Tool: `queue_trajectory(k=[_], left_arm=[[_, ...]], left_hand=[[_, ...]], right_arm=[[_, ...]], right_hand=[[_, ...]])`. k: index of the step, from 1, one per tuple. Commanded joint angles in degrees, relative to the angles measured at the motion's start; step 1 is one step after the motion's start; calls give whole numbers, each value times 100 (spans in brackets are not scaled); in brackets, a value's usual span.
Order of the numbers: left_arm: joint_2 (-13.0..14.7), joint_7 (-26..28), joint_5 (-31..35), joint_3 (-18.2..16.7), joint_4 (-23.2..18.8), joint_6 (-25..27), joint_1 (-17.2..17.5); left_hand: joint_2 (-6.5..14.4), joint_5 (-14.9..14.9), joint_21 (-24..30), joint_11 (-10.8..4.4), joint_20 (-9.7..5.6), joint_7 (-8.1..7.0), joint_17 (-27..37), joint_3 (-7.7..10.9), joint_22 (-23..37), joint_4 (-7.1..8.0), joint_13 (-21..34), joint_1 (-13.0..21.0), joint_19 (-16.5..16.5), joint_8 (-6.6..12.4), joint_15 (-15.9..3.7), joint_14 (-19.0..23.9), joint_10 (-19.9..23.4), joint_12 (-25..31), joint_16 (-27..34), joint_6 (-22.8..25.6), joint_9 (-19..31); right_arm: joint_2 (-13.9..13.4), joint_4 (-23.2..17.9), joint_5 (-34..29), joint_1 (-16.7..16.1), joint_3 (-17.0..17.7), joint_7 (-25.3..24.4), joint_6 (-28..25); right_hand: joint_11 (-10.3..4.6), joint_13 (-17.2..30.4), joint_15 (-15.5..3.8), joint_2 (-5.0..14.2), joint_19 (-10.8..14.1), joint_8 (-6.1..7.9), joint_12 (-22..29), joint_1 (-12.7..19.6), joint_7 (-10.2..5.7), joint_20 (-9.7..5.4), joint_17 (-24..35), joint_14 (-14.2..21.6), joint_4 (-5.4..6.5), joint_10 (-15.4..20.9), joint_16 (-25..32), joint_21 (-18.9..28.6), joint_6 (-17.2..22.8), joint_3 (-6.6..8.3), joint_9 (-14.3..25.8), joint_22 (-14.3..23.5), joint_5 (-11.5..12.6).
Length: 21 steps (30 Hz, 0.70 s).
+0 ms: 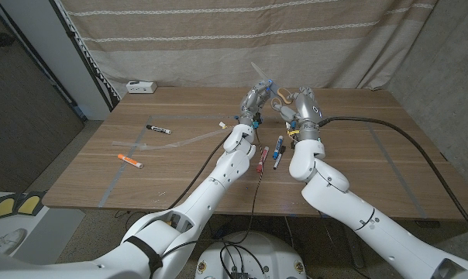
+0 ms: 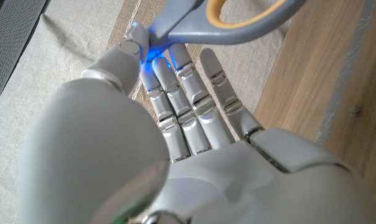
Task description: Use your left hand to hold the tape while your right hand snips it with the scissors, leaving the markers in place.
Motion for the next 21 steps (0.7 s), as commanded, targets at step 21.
queue_trajectory(k=[21], left_arm=[[21,-412,-80,11,187,21,-101]], left_hand=[[96,54,66,-7,-470,173,28,579,22,555,48,63,-33,61,-105,135,16,31,60,235,668]], right_arm=[[147,228,127,187,-66,-60,-347]], right_hand=[[-55,7,-95,295,163,-28,42,525,127,-84,5,-164,-141,165,-9,-7,149,190,16,4,-55]])
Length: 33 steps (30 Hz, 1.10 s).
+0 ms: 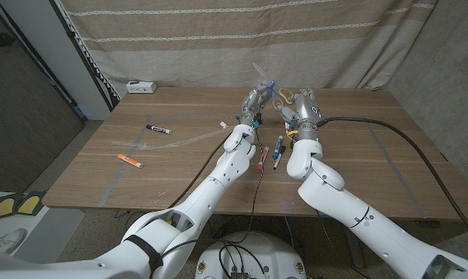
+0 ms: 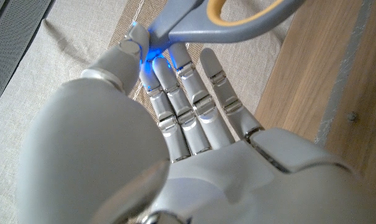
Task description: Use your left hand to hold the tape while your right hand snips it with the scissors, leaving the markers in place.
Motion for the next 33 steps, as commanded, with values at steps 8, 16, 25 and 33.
queue_trajectory(k=[8,16,25,33], left_arm=[[27,-290,-40,31,63,31,-41],[36,-338,-31,70,29,75,-36],[58,-335,-22,95,-8,135,-25],[74,-342,13,119,-1,144,-31]], left_hand=[[96,54,39,-3,-463,183,32,585,21,551,30,66,-37,19,-106,130,12,29,22,246,661],[95,52,45,-5,-465,159,38,587,20,551,31,68,-43,15,-104,135,22,34,30,211,682],[94,47,55,-10,-466,159,34,589,20,552,30,64,-47,27,-105,136,33,39,30,220,699],[95,46,61,-3,-462,170,38,595,19,551,27,67,-50,27,-104,143,28,35,38,233,695]], right_arm=[[72,125,144,158,-32,-22,-277],[70,179,125,198,-68,-134,-329],[57,206,117,222,-86,-189,-423],[25,198,274,232,-2,-112,-424]], right_hand=[[21,18,37,13,69,-16,18,186,81,77,11,42,-42,73,34,-15,119,64,15,16,-62],[35,19,141,10,95,-21,0,259,82,132,11,114,-45,60,54,-28,152,76,14,17,-115],[19,19,149,-15,138,-84,-11,280,66,142,13,162,-31,57,62,-29,30,63,13,18,-152],[21,20,154,-35,164,-103,-16,296,65,131,13,182,-26,57,62,-30,-4,54,13,18,-173]])
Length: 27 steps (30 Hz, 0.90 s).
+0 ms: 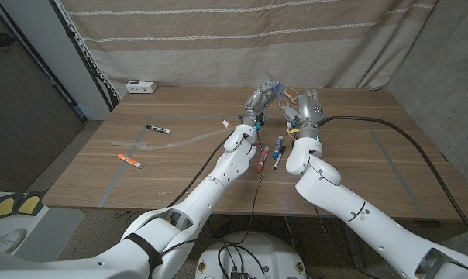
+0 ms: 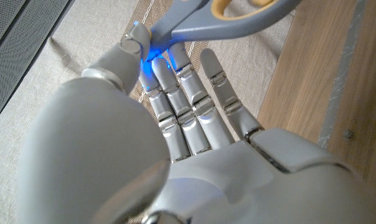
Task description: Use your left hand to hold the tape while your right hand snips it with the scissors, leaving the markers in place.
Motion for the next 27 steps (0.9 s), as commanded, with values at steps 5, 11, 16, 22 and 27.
queue_trajectory(k=[5,11,16,22,27], left_arm=[[28,-38,30,33,5,56,-4],[41,-111,6,42,40,111,-23],[53,-136,-18,46,47,182,-32],[66,-210,-41,53,64,233,-51],[64,-273,-105,42,69,306,-60]], left_hand=[[118,16,38,-10,-482,192,45,597,20,551,27,43,-28,26,-105,148,41,43,46,214,447],[119,16,45,-16,-481,207,50,599,21,552,30,40,-24,16,-106,154,43,46,54,225,426],[114,17,50,-24,-482,195,48,602,20,548,31,41,-28,-3,-106,156,45,47,58,226,397],[112,19,55,-20,-479,205,42,605,19,546,11,41,-31,-15,-107,155,47,36,58,217,385],[115,19,62,-23,-476,206,47,607,20,548,43,39,-27,-15,-107,158,23,46,65,214,388]], right_arm=[[-39,27,175,25,99,-13,-79],[-45,67,201,45,111,-63,-99],[-58,94,263,48,156,-78,-72],[-73,144,286,55,161,-138,4],[-79,184,243,112,91,-143,-75]], right_hand=[[-19,19,0,-34,72,-13,-20,82,69,-39,18,68,21,25,42,0,-20,11,9,18,-35],[-56,19,-53,-25,124,10,-10,138,31,-86,18,132,18,69,55,6,51,24,10,21,-59],[-87,19,-79,-20,154,24,4,177,4,-97,17,175,13,114,61,9,96,33,10,22,-74],[-172,20,-115,-19,193,35,26,235,-73,-127,17,226,10,190,63,10,144,44,11,24,-97],[-208,21,-124,-22,194,-5,14,275,-255,-170,17,254,16,185,56,-4,62,46,15,27,-122]])
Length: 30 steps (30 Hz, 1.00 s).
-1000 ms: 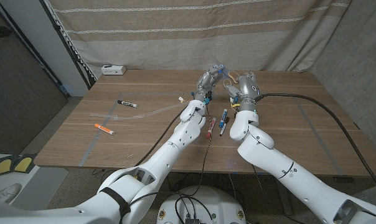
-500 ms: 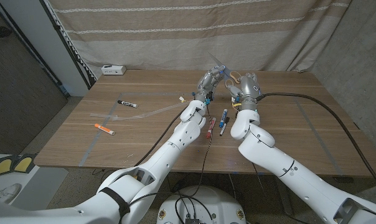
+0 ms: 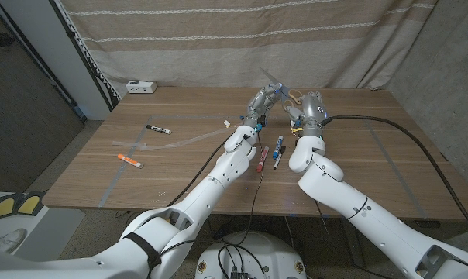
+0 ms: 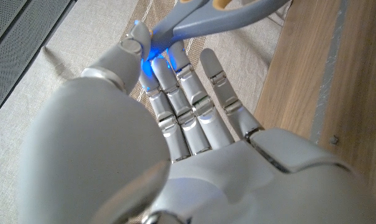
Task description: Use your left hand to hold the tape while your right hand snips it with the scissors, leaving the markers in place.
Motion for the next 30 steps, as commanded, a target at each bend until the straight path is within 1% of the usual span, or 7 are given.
queue_trajectory(k=[1,6,13,16,23,28,30], left_arm=[[14,-148,-99,0,39,125,-34],[15,-229,-159,-9,51,193,-47],[36,-384,-224,-9,76,273,-69],[46,-462,-234,-7,100,279,-84],[61,-535,-254,-14,99,306,-92],[73,-543,-266,-28,79,313,-83],[71,-526,-259,-34,90,305,-87]], left_hand=[[105,41,40,-26,-477,206,50,608,19,547,28,50,-30,-13,-97,173,12,19,63,209,6],[107,41,44,-28,-477,200,43,610,19,548,42,50,-32,-16,-96,169,1,23,60,217,-2],[105,42,50,-21,-472,199,39,613,18,547,27,50,-36,-23,-97,161,2,14,57,207,-6],[107,42,54,-18,-470,202,34,614,19,548,16,50,-37,-52,-97,158,7,9,55,201,-49],[111,46,59,-21,-464,210,38,619,17,549,16,52,-41,-68,-96,164,4,8,63,210,-82],[108,45,63,-7,-460,207,30,618,18,548,50,52,-43,-75,-98,159,-8,24,58,202,-89],[108,45,64,-13,-459,210,29,618,17,548,51,51,-44,-72,-97,157,-11,23,57,200,-83]], right_arm=[[-25,87,-5,71,-57,-55,-27],[17,159,-86,106,-130,-147,-65],[75,239,-145,128,-163,-249,-50],[107,274,-182,137,-178,-299,-62],[133,324,-281,196,-265,-301,-184],[157,361,-308,221,-297,-286,-266],[153,362,-301,229,-300,-263,-277]], right_hand=[[-36,7,13,0,35,-5,13,105,-148,-11,16,21,-3,9,33,-6,-36,26,16,14,-19],[-51,7,32,-26,31,36,26,110,-112,-9,17,62,11,61,33,-18,80,9,19,16,-40],[-81,8,6,-57,61,112,78,105,-196,-42,18,170,43,235,44,-22,316,-22,27,18,-75],[-130,7,-36,-66,107,150,118,107,-245,-78,19,260,57,365,58,-13,451,-35,32,20,-95],[-165,6,-69,-54,167,200,147,160,-282,-126,18,349,50,481,63,-1,621,-25,39,23,-116],[-199,5,-107,-33,220,287,183,222,-348,-170,18,445,47,625,62,6,848,-12,80,27,-147],[-221,5,-109,-25,232,324,191,244,-339,-190,18,458,46,664,54,5,940,-7,96,28,-158]])
